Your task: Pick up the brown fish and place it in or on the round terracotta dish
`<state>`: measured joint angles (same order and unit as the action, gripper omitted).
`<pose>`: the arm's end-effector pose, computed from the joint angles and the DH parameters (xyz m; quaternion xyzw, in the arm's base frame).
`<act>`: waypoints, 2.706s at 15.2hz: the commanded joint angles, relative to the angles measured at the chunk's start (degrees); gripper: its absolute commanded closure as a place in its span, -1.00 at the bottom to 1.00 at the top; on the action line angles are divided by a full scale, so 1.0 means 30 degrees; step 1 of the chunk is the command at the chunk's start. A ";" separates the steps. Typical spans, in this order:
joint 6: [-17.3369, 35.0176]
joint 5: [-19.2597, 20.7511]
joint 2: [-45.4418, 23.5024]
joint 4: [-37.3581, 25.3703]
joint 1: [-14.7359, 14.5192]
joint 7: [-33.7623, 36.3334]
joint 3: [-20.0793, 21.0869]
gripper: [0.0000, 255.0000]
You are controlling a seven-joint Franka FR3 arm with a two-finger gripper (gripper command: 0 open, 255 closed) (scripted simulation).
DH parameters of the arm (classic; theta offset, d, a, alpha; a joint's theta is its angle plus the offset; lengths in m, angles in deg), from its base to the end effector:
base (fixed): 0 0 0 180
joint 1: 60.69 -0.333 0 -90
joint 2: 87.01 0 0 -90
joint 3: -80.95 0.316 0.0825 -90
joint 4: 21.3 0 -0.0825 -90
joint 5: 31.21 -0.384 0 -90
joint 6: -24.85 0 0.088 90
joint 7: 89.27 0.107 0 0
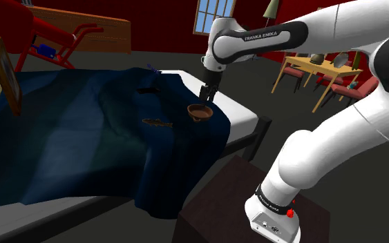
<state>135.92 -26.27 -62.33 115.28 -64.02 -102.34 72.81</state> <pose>0.4151 -0.0441 0.4777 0.9954 0.0945 -0.0101 0.0091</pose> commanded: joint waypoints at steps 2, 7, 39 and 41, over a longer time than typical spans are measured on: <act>0.1517 -0.0267 -0.2092 -0.0726 -0.0350 -0.1299 -0.0384 -1.00; 0.3527 -0.1115 -0.5757 -0.2509 -0.0893 -0.3417 -0.0696 -1.00; 0.7357 -0.4014 -1.7870 -1.1009 -0.1035 -0.9240 0.0810 1.00; 0.7357 -0.4014 -1.7870 -1.1009 -0.1035 -0.9240 0.0810 1.00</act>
<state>157.99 -38.31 -115.93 82.26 -67.12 -130.06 75.24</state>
